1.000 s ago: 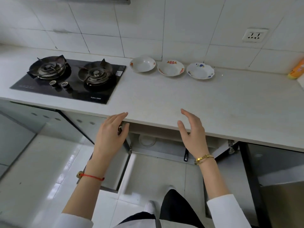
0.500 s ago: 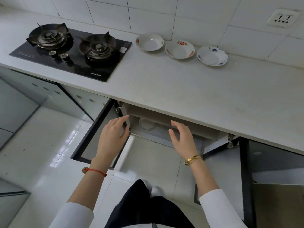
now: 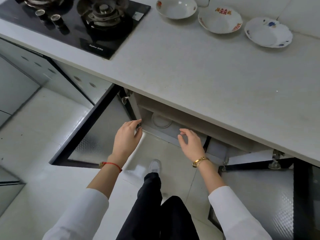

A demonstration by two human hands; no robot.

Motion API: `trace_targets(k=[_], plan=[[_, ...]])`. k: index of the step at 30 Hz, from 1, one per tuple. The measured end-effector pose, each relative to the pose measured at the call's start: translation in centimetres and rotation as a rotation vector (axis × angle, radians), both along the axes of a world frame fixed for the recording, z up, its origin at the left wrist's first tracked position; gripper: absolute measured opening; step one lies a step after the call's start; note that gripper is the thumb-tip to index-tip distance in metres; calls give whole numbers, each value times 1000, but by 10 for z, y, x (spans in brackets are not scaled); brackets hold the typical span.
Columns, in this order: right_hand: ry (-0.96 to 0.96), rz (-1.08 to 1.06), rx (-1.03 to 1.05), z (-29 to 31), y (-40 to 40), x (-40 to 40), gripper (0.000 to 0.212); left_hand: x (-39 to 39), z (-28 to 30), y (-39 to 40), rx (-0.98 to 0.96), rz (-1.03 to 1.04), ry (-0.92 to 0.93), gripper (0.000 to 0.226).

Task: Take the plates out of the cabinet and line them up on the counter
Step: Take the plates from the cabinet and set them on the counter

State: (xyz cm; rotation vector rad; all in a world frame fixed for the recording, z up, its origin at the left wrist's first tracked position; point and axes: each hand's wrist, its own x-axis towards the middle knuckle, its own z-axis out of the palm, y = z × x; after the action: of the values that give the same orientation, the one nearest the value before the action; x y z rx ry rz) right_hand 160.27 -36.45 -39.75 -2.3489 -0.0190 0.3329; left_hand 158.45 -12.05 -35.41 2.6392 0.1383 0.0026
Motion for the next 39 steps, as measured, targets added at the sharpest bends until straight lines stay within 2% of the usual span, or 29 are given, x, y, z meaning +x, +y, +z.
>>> trace_targets(k=[6,12,20,32,39], plan=[[56,-24,-5,-133,16,58,30,56,-128,7,-58,46,80,35],[80,-2,-102,-273,26,117,29,110,-273,18,-80,53,157,32],[10,-23,-81,-407,32,169,28,161,-416,26,-50,47,120,39],[-42,-79,-81,-538,38,242,34,227,-563,29,-109,61,132,41],[-52,-75,-199,-588,41,276,39,256,-615,28,-115,109,180,41]])
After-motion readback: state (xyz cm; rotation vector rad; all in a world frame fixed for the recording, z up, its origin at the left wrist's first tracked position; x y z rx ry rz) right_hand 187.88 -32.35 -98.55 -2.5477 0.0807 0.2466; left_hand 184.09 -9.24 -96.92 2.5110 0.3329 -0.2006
